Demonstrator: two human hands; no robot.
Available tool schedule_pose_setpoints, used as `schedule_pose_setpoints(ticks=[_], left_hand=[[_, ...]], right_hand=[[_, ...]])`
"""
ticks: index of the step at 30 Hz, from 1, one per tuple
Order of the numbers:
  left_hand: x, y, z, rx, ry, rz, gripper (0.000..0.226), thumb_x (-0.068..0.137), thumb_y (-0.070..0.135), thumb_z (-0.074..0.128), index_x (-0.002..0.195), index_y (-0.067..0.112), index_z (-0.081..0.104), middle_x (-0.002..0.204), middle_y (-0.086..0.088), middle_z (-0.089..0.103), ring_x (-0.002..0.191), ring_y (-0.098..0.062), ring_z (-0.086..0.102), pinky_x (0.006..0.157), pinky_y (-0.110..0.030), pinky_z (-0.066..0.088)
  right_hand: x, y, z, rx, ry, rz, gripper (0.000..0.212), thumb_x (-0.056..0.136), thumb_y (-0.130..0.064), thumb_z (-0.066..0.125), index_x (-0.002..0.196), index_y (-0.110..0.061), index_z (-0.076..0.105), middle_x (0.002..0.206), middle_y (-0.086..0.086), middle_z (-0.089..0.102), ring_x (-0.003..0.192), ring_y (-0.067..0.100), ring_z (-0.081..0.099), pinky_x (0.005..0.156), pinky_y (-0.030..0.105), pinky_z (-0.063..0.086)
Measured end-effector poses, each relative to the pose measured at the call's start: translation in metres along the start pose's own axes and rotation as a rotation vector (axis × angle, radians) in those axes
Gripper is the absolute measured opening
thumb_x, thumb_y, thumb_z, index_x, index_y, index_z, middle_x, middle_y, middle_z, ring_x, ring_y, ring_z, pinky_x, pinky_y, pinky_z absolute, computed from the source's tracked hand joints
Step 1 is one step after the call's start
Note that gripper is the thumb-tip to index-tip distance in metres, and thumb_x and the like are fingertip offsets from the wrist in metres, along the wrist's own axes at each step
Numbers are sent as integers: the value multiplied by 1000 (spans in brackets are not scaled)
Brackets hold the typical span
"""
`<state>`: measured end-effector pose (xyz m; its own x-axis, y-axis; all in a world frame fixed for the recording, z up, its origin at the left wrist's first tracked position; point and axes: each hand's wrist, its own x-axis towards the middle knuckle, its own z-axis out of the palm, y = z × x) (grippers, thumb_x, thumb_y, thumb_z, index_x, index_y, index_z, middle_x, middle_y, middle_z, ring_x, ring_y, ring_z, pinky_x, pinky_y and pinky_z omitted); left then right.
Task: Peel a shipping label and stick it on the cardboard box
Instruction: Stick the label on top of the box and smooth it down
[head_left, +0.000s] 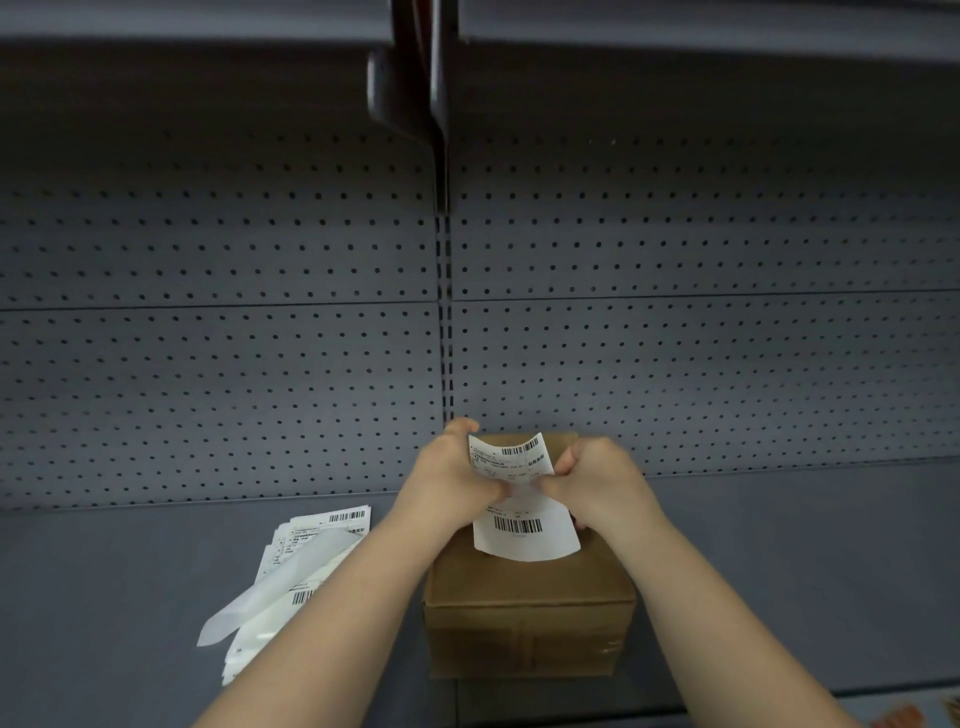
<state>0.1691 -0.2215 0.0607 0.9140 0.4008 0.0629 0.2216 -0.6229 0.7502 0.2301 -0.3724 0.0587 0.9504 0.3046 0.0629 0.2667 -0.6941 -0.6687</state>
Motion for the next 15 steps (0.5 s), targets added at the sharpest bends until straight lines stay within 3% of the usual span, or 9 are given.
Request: schedule_pose_setpoints(ticks=[4,8,11,15], left_hand=[[-9,-1,-7,135,52,64,51,76,39,69,123,29,50,101,2,68,89,-15,65,72,-33,57],[-18,-18,-15,189,170,257,30,85,28,63,115,32,61,99,8,58,84,-8,59,70,-21,49],[-28,-17,-12,97,31,460,32,82,9,58,106,26,70,98,12,63,85,3,55,72,-7,40],[-29,-18,-4,101,-96,546,27,79,11,56,95,19,76,99,8,73,92,-3,62,84,-23,48]], right_hand=[[-5,1,-9,-61,-35,5,25,78,-25,66,66,-3,62,57,14,60,48,19,52,52,30,42],[-15,7,-23,-94,34,-118,4,82,-26,68,84,-23,66,75,-12,60,71,9,59,60,25,47],[-20,6,-15,-72,-35,-439,18,82,-8,65,92,-22,69,90,-11,60,80,4,57,67,19,46],[-17,5,5,-190,-138,-633,17,82,-5,60,92,-11,72,96,-1,66,89,12,59,81,30,50]])
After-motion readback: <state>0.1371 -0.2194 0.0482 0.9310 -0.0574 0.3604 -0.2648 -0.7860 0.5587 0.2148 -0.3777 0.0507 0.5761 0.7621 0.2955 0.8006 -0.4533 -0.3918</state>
